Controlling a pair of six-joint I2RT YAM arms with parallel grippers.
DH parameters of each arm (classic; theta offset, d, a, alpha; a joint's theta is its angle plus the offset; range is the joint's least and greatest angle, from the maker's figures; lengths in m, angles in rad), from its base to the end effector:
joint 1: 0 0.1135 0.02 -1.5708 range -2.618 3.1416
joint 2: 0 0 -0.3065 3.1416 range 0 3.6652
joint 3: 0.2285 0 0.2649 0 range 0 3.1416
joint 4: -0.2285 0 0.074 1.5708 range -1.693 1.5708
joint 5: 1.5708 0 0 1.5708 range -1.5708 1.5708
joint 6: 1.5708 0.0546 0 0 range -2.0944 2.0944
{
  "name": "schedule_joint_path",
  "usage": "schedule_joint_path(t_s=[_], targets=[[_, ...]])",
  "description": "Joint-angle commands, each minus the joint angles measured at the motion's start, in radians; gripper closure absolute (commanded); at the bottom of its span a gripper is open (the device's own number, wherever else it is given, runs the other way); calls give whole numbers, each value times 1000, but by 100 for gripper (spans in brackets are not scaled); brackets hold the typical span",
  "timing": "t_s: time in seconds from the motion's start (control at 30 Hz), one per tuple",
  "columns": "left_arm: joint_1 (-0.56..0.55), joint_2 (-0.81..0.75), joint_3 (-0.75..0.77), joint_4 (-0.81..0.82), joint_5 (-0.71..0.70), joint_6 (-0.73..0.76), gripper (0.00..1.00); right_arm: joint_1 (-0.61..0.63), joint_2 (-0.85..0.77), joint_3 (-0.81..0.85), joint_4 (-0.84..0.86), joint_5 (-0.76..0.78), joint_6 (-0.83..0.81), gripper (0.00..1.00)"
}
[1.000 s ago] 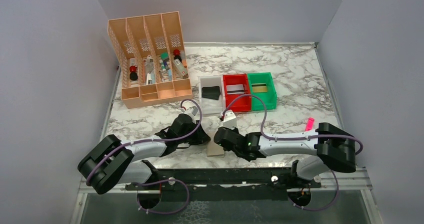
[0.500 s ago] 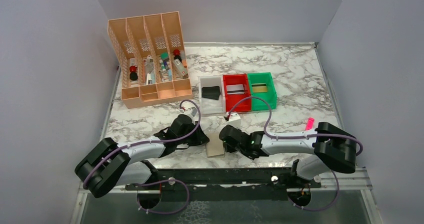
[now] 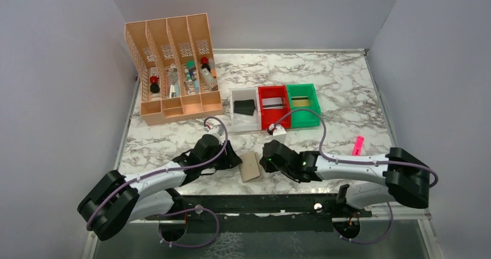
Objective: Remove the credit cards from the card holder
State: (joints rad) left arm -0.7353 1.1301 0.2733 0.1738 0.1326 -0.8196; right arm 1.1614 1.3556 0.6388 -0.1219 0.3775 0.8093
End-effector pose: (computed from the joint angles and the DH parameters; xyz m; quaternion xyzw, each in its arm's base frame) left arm 0.1457 -0.1415 0.1542 -0.0095 0.9015 -0.3432 0.2634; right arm 0.1267 0.2414 0.1959 -0.0945 0.9148 0.1962 0.3403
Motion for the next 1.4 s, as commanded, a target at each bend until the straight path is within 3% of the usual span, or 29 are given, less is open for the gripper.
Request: schedule_joint_path(t_s=[0.0, 0.13, 0.3, 0.47, 0.7, 0.87, 1.2, 1.37], targets=[[-4, -120, -47, -37, -84, -11, 43, -1, -120, -30, -9, 60, -28, 96], [-3, -270, -94, -73, -138, -35, 20, -1, -208, -36, -54, 97, -28, 96], [-2, -434, -123, -160, -201, -52, 1, 0, -269, -34, -53, 86, -62, 96], [-3, -506, -133, -211, -247, -69, 1, 0, -215, -6, 18, -24, -107, 95], [-2, -475, -125, -243, -282, -97, 1, -1, -34, 107, 30, -140, -179, 95], [-1, -488, -122, -241, -266, -83, 1, -1, -6, 127, 104, -250, -227, 95], [-2, -495, -125, -167, -163, -18, 1, -14, -123, 0, 54, -53, -128, 93], [-1, -456, -133, -79, -84, 0, 1, -94, -129, -70, 54, -100, -113, 93]])
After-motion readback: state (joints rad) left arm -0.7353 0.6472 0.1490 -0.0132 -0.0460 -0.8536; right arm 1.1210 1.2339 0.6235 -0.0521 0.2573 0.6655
